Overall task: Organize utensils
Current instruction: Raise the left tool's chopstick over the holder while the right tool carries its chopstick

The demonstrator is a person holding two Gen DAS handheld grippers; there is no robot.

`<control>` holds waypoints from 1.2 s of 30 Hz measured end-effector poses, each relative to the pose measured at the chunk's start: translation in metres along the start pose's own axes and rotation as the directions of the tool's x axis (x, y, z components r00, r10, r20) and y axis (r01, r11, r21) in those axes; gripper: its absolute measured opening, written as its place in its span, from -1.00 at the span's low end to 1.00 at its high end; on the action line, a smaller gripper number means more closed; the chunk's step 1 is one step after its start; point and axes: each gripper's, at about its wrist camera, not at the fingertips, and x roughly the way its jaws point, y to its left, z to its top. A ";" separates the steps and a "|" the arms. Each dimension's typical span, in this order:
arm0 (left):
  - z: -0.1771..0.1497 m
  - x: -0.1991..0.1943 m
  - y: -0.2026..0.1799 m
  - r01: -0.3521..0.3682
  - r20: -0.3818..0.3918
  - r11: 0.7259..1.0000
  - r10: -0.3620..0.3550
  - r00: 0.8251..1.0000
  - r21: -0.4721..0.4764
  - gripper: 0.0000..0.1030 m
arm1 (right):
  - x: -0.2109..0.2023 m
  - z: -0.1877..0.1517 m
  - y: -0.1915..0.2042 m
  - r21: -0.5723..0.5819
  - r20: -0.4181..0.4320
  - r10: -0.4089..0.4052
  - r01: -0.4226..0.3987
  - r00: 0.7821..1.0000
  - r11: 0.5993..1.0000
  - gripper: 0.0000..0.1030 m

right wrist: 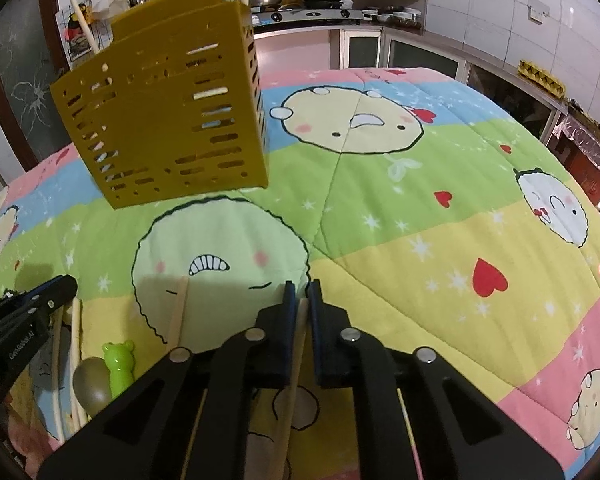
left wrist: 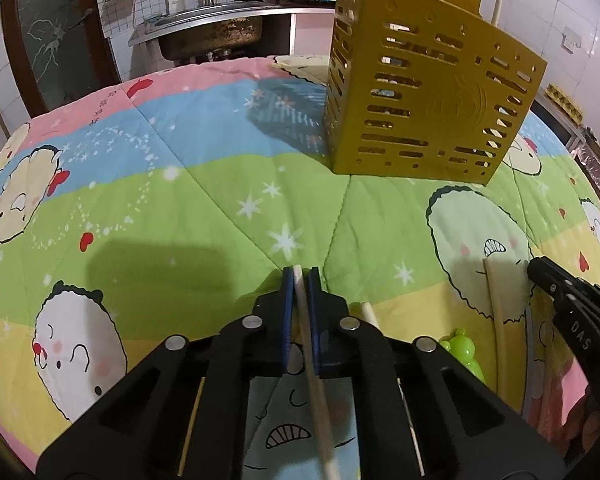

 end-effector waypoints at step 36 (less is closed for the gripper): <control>0.036 -0.146 0.001 0.016 0.498 0.999 -0.035 0.867 0.043 -0.93 | -0.110 0.058 -0.016 0.027 0.429 0.061 -0.081 0.901 0.996 -0.88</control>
